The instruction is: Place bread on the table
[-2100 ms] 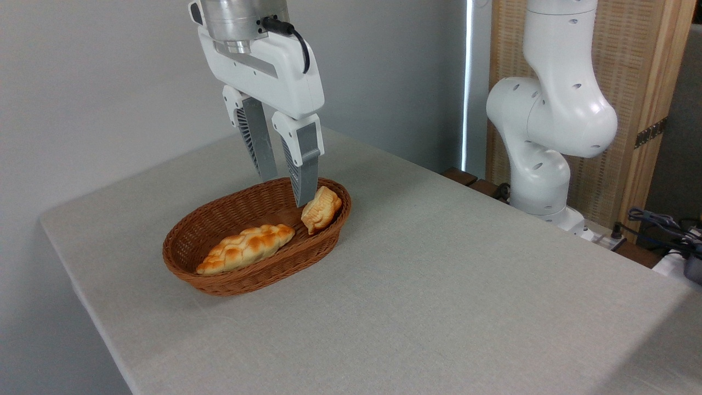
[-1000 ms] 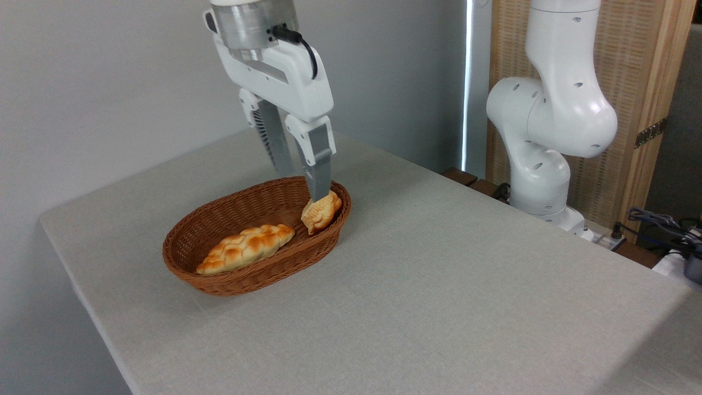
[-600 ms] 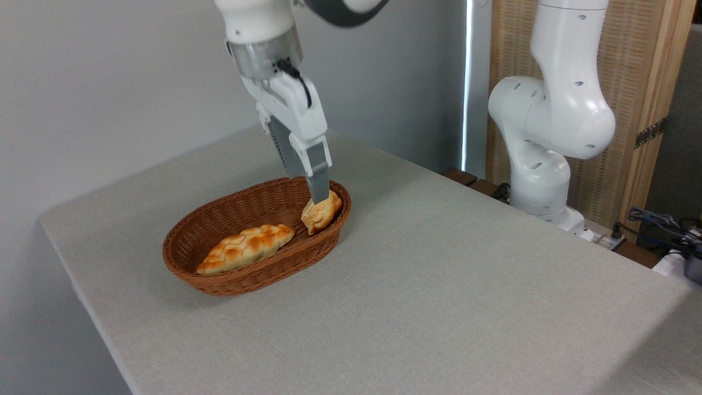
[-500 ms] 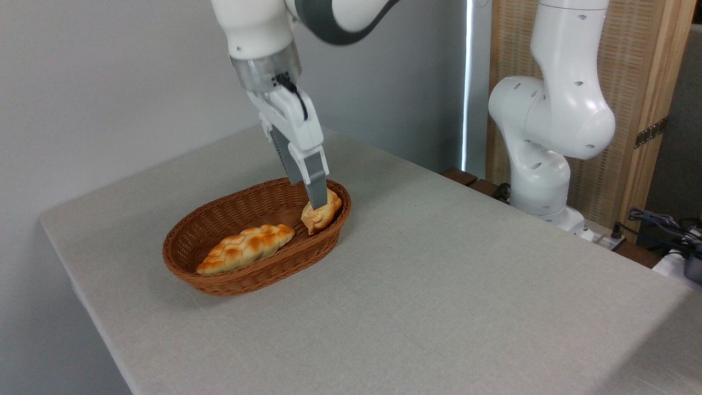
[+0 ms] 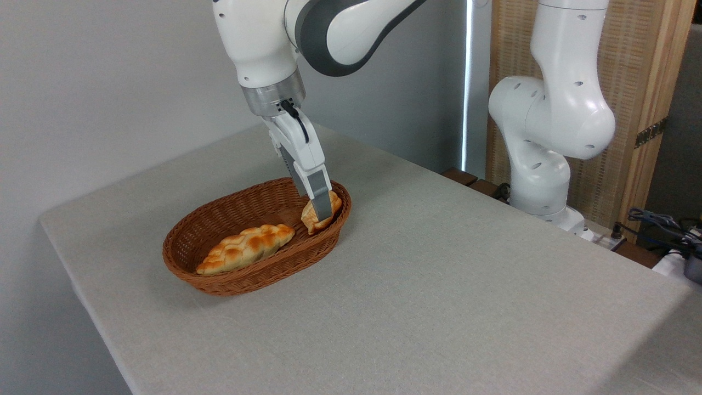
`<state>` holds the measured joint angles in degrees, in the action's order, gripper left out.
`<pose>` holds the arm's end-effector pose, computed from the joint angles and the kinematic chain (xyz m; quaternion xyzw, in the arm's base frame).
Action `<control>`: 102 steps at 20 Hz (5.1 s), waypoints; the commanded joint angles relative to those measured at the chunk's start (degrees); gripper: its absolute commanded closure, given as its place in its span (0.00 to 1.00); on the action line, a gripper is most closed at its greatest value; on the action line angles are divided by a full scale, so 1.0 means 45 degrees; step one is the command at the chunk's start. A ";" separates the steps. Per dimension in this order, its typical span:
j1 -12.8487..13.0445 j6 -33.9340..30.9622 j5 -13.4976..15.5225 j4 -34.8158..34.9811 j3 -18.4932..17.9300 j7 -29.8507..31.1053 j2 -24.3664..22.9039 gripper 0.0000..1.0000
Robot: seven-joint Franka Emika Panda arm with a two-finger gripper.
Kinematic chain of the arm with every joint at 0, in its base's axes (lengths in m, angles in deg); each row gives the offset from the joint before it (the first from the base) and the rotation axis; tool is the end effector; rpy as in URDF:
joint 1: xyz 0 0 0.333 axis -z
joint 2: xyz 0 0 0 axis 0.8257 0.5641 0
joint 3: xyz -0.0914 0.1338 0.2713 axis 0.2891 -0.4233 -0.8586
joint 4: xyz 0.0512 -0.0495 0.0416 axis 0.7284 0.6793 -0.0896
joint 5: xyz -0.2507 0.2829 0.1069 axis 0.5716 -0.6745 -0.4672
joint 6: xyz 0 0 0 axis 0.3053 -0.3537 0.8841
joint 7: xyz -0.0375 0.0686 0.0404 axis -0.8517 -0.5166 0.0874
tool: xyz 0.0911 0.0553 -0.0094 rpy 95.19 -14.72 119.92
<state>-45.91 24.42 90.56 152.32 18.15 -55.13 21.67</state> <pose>0.4652 -0.1614 0.4755 0.8710 -0.4852 -0.0556 0.0529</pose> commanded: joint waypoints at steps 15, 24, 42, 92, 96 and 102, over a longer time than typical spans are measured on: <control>-0.0019 0.0656 0.1586 0.0570 0.0001 -0.0016 0.0183 0.00; 0.0001 0.0929 0.1586 0.0863 0.0157 -0.0016 0.0261 0.10; -0.0058 0.0930 0.1586 0.0785 0.0157 -0.0055 0.0261 0.43; -0.0604 0.2570 -0.1051 -0.4175 -0.3377 -0.2458 0.3015 0.00; -0.0605 0.2453 -0.1012 -0.4469 -0.3417 -0.2458 0.3015 0.00; -0.0605 0.0993 0.0547 -0.5229 -0.3845 -0.2360 0.3015 0.00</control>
<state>-48.82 34.35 88.91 132.04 3.02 -65.76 35.28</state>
